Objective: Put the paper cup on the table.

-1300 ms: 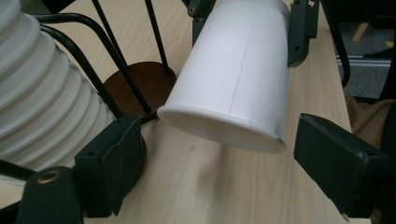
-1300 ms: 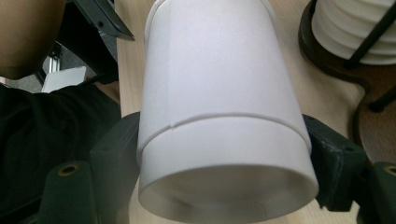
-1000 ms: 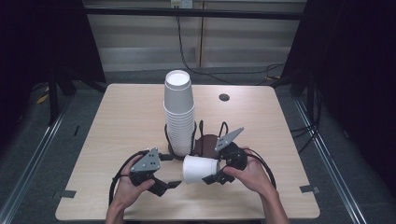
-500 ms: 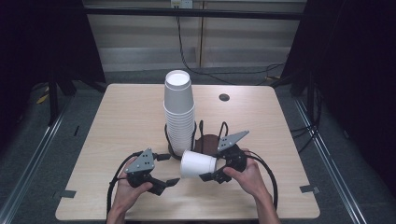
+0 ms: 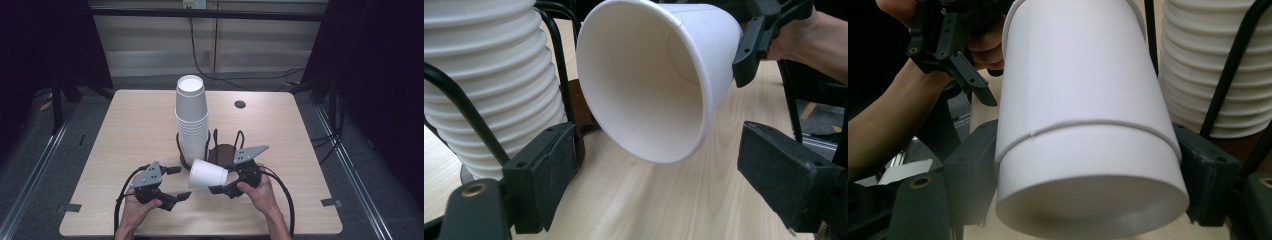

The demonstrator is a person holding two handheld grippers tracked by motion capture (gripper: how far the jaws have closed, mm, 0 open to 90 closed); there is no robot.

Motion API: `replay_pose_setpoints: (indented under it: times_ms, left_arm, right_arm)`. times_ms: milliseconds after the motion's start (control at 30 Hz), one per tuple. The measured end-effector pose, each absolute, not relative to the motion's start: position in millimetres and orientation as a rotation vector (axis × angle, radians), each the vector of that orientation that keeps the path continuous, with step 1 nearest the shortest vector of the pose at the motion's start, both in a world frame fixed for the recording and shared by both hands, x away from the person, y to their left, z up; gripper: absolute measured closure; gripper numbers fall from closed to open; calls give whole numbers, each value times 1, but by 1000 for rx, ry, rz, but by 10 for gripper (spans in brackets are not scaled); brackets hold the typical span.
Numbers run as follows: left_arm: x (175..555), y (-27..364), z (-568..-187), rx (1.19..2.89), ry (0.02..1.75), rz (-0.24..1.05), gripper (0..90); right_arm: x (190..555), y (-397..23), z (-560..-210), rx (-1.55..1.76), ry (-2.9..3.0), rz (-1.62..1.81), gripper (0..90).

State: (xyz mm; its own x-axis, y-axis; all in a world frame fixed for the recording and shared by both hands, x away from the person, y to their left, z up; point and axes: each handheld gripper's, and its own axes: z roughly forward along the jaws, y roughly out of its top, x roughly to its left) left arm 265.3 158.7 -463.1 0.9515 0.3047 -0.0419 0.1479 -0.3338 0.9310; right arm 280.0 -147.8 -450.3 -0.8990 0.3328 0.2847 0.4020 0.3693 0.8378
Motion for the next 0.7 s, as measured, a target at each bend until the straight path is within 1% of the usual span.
replay_pose_setpoints:
  times_ms: [167,433,700]
  left_arm:
    - [265,157,-468,1923,310,138,158]
    - [263,154,-467,1879,291,126,158]
    - [265,150,-468,1849,272,118,156]
  right_arm:
    - [276,-150,-457,-668,-2518,-1648,225]
    - [270,-154,-466,-647,-2487,-1731,225]
    - [267,-157,-464,-590,-2446,-1804,226]
